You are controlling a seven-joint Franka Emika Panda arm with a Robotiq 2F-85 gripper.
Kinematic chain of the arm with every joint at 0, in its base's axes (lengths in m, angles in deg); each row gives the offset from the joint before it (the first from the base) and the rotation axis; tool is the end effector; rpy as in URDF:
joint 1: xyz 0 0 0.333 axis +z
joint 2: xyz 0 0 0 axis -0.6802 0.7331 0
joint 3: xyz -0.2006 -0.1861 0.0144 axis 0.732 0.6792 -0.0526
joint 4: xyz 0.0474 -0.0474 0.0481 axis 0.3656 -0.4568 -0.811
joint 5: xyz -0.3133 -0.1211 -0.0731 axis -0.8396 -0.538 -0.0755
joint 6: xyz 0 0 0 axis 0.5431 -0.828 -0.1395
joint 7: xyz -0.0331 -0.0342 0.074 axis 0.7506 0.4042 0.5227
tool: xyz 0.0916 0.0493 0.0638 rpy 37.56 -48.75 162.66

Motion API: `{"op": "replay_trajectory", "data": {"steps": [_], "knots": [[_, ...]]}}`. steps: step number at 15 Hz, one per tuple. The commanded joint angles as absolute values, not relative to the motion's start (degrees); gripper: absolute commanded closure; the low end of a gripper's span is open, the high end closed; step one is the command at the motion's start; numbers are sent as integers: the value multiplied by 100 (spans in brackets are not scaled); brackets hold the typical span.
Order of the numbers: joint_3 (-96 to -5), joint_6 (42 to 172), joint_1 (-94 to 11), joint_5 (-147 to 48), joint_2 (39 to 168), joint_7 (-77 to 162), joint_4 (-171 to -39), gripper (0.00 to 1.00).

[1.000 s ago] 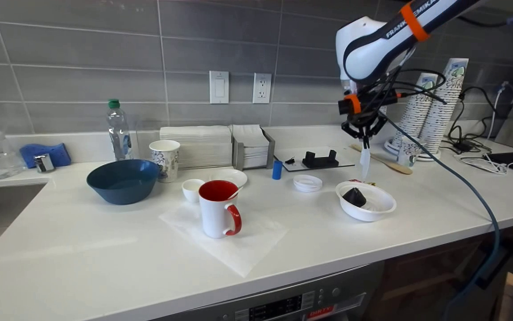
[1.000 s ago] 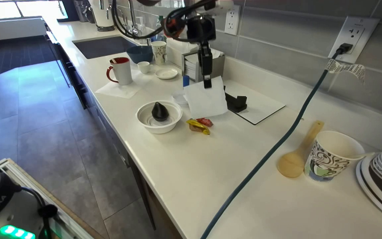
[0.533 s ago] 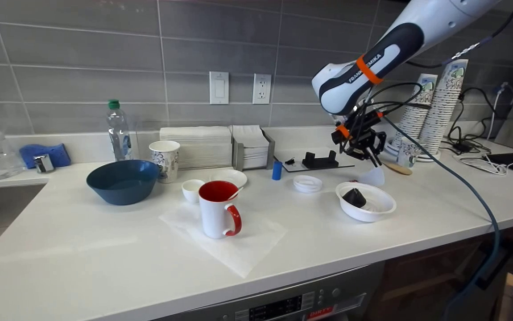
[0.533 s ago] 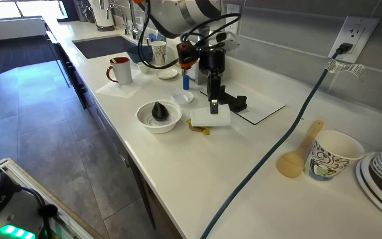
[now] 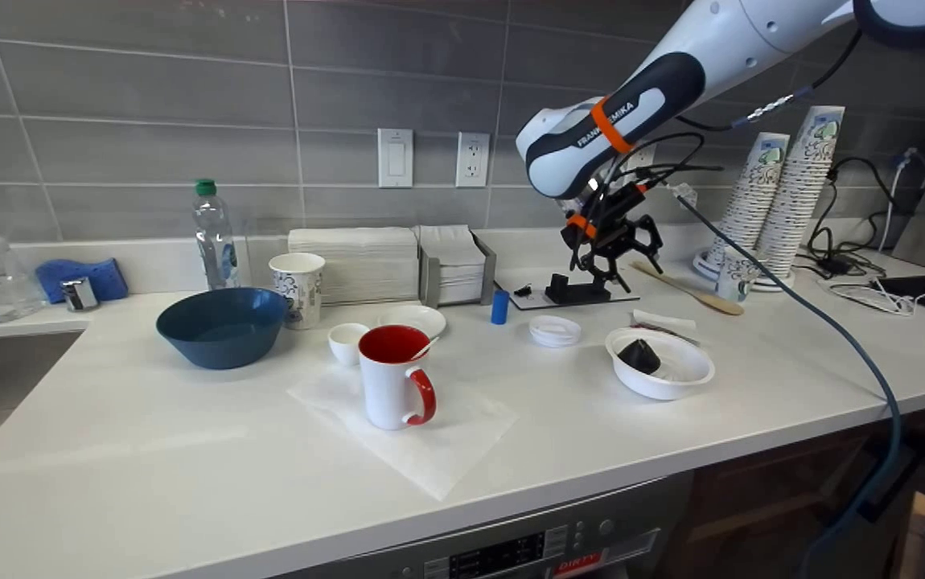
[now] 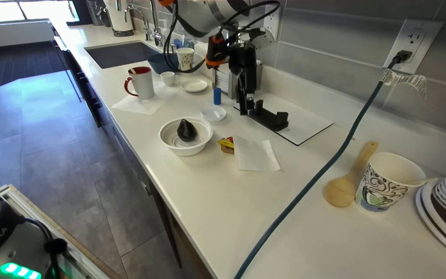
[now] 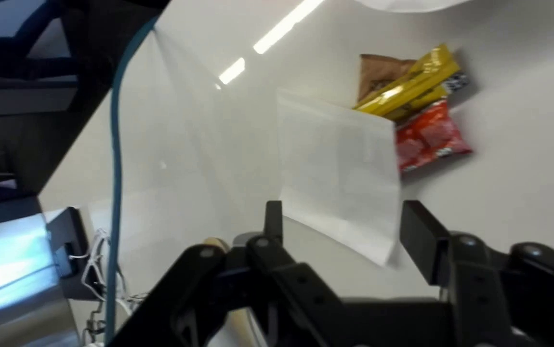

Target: Shift a serviette to the right

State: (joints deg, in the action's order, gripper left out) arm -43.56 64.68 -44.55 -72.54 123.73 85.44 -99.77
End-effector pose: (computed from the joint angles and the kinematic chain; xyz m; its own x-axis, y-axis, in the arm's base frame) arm 0.5507 -0.1627 0.2565 0.6214 -0.7835 -0.0041 -0.5586 -0.4466 0.6989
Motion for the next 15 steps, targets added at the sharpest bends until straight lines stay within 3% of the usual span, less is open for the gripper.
{"op": "replay_trajectory", "data": {"steps": [1,3,13,15], "knots": [[-4624,6851,-4524,-6494,12383,8223,-9664,4],[-4736,7120,-4518,-6010,12208,8195,-9801,0],[-4910,8841,-4654,-4090,10369,7130,-11663,0],[-4757,8533,-4533,-4323,10682,7311,-11212,0]]}}
